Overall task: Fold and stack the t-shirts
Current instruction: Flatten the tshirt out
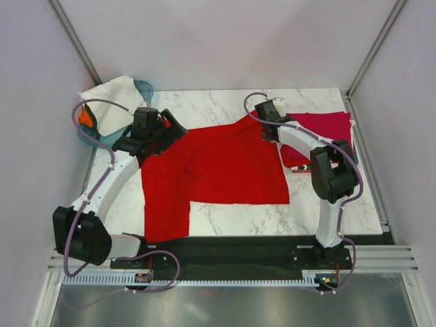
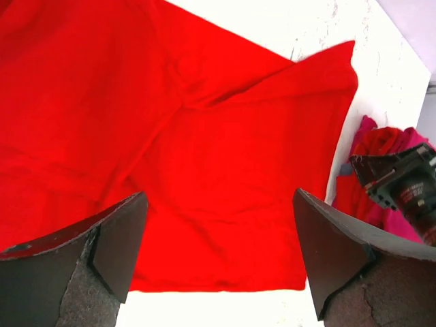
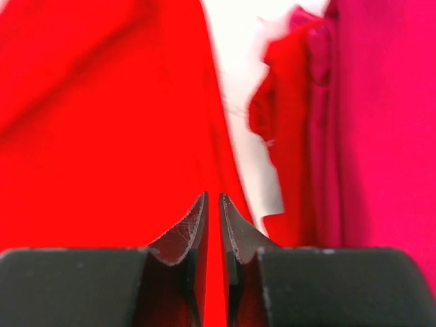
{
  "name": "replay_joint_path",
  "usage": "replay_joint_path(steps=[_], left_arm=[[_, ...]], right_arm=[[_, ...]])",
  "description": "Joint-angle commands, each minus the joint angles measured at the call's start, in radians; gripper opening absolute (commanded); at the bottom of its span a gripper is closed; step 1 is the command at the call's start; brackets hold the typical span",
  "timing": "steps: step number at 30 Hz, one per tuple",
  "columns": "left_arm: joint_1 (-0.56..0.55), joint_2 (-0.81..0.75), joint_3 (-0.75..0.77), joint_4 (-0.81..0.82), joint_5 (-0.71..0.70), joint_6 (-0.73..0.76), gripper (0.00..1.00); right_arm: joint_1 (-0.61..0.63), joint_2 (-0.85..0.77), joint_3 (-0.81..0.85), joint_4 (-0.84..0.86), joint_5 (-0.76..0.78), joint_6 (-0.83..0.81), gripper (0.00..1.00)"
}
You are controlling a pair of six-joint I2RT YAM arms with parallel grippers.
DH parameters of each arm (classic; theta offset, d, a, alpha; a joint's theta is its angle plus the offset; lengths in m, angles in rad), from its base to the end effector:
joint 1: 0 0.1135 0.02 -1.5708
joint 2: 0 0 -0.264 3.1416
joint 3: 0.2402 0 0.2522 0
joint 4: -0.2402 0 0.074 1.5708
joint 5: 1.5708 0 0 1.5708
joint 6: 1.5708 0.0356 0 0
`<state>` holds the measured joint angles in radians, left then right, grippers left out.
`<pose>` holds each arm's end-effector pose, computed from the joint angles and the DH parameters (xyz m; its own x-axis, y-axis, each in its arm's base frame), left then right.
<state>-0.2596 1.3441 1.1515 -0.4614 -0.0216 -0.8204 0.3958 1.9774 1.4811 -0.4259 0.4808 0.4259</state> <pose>0.2897 -0.0762 0.3161 -0.5766 -0.6035 -0.5508 -0.2663 0.7762 -0.5715 0.4051 0.1514 0.2080 -0.7044 0.1027 -0.7024 0.2273 0.9700 -0.0861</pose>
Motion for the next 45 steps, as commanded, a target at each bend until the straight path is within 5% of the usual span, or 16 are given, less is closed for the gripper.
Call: replay_joint_path(steps=[1, 14, 17, 18, 21, 26, 39, 45], left_arm=[[0.006, -0.103, -0.065, 0.046, 0.017, 0.075, 0.94], [0.023, -0.273, -0.248, -0.031, -0.011, 0.121, 0.97], [0.026, -0.309, -0.268, -0.054, -0.011, 0.129, 0.97], [0.026, -0.316, -0.276, -0.054, -0.017, 0.129, 0.98], [0.033, -0.338, -0.288, -0.063, -0.012, 0.133, 0.98], [0.034, -0.345, -0.282, -0.094, 0.014, 0.141, 0.98], [0.036, -0.405, -0.237, -0.125, 0.031, 0.202, 0.97], [0.036, -0.401, -0.202, -0.152, 0.035, 0.225, 0.97]], right_arm=[[-0.037, 0.041, -0.007, -0.033, 0.067, 0.013, 0.18], [-0.212, 0.029, -0.045, -0.039, 0.032, -0.003, 0.18], [-0.215, 0.002, -0.067, -0.013, -0.06, -0.009, 0.27], [-0.215, -0.033, -0.102, 0.008, -0.088, -0.01, 0.39], [-0.212, -0.083, -0.149, 0.096, -0.203, -0.009, 0.5], [-0.203, -0.069, -0.114, 0.102, -0.3, -0.018, 0.52], [-0.167, 0.153, 0.079, 0.042, -0.283, -0.01, 0.63], [-0.143, 0.247, 0.155, 0.004, -0.216, -0.003, 0.6]])
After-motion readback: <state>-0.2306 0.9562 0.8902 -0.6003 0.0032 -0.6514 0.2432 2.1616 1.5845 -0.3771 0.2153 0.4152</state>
